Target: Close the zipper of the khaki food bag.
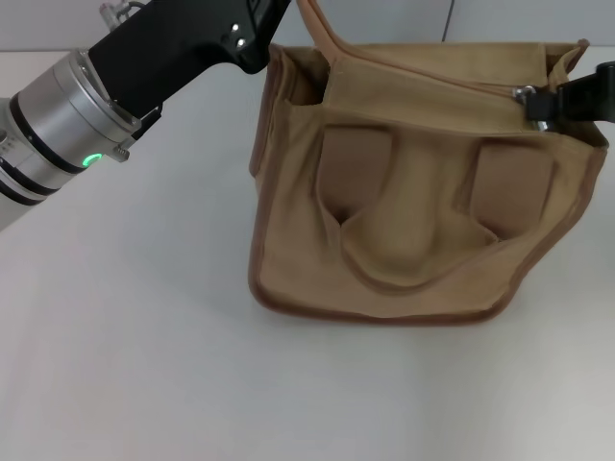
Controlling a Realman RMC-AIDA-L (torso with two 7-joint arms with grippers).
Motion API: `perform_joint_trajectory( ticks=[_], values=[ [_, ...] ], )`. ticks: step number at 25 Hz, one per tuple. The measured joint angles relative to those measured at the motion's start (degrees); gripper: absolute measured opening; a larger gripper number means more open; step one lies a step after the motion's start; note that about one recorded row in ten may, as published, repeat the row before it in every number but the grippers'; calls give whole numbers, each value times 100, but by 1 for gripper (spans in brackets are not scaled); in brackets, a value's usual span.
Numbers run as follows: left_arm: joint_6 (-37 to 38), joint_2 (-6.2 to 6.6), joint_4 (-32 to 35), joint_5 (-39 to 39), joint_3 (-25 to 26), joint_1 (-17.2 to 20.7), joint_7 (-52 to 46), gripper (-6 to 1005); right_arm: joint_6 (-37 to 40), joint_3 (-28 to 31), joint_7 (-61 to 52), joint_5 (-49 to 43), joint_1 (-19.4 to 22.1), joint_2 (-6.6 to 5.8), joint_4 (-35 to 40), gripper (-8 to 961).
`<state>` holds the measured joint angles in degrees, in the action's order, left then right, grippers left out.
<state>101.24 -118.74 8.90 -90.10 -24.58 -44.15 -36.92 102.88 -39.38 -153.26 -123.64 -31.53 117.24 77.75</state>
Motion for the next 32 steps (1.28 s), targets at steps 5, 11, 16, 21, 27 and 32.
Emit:
perform_joint_trajectory(
  ticks=[5, 11, 16, 21, 27, 32],
  values=[
    [-37, 1, 7, 2, 34, 17, -5, 146, 165, 236, 42, 123, 35, -12, 58, 6],
    [-163, 2, 115, 3, 107, 64, -266, 149, 438, 785, 1010, 1379, 169, -84, -663, 61],
    [-183, 0, 115, 4, 132, 150, -391, 151, 739, 863, 2917, 2965, 405, -277, -1957, 177],
    [-214, 1, 121, 5, 133, 276, -663, 154, 1497, 938, 4935, 3310, 420, -321, -3147, 346],
    [-312, 6, 145, 5, 132, 351, -818, 156, 1946, 754, 6901, 3072, 658, -182, -3675, 640],
    [-531, 19, 302, -1, 105, 459, -1334, 159, 2027, 459, 8835, 2272, 1058, 65, -3894, 777]
  ],
)
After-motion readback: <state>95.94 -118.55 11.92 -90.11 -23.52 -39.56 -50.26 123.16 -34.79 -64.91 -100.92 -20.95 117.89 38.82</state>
